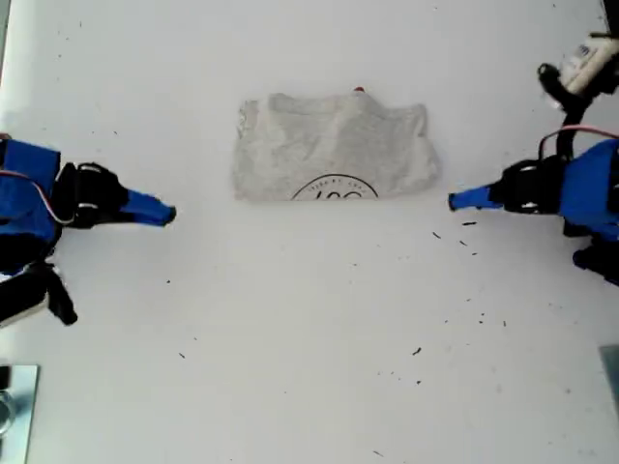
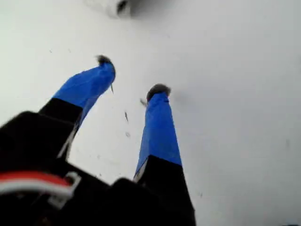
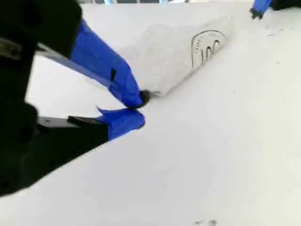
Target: Fold t shirt
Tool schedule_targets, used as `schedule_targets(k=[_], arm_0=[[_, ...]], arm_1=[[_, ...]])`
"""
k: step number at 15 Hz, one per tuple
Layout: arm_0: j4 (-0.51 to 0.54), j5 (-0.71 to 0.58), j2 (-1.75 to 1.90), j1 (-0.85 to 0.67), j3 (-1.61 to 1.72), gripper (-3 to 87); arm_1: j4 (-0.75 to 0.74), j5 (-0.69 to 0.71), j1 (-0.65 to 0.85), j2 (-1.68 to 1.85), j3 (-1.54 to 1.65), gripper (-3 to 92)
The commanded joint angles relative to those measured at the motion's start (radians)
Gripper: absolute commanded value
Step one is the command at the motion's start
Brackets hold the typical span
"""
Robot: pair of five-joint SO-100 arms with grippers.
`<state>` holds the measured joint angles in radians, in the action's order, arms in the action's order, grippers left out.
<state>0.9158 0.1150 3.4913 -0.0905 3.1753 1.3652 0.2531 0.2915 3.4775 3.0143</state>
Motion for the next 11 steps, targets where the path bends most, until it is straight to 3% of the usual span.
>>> schedule_targets(k=[1,2,3,4,11], arm_0=[[0.086,0.063,0.094,0.075,0.069,-0.2],[0.117,-0.015,0.115,0.1,0.067,2.1],[0.115,-0.153,0.112,0.135,0.069,8.9],[0.109,-0.272,0.112,0.172,0.069,11.5],[0.109,-0.272,0.112,0.262,0.071,11.4]], arm_1=[[-0.021,0.0,-0.037,-0.002,0.091,12.3],[-0.026,0.04,-0.044,0.025,0.091,12.2],[-0.026,0.218,-0.037,0.023,0.091,12.2],[-0.026,0.528,-0.035,0.023,0.091,12.3],[-0.02,0.554,-0.034,0.023,0.087,11.3]])
